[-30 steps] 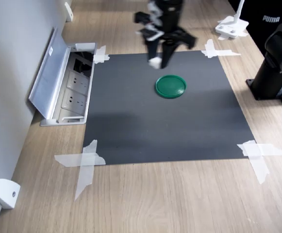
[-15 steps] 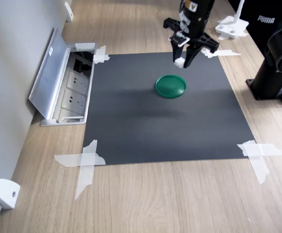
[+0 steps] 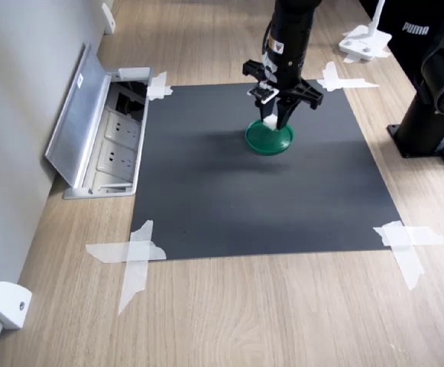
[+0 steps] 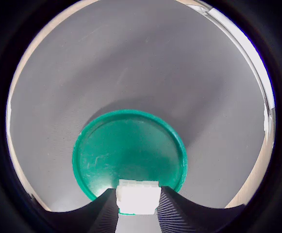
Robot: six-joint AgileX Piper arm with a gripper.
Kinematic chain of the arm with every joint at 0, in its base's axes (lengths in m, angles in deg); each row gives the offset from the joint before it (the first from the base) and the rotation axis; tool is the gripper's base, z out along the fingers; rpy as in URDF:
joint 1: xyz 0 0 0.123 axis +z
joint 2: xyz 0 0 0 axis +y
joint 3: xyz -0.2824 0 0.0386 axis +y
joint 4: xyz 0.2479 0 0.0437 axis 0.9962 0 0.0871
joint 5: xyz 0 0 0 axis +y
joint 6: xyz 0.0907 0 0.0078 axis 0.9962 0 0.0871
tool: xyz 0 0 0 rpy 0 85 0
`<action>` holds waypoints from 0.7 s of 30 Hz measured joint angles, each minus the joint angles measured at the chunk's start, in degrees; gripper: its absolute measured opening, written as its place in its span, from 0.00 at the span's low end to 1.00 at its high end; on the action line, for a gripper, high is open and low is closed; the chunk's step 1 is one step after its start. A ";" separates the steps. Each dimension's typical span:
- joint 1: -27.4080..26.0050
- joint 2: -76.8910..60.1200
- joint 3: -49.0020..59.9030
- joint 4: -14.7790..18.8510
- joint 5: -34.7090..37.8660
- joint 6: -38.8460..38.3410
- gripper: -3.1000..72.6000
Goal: Grasp a white terminal and put it on the green lid.
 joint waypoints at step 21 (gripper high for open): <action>0.00 -3.94 0.24 3.61 -1.03 0.53 0.92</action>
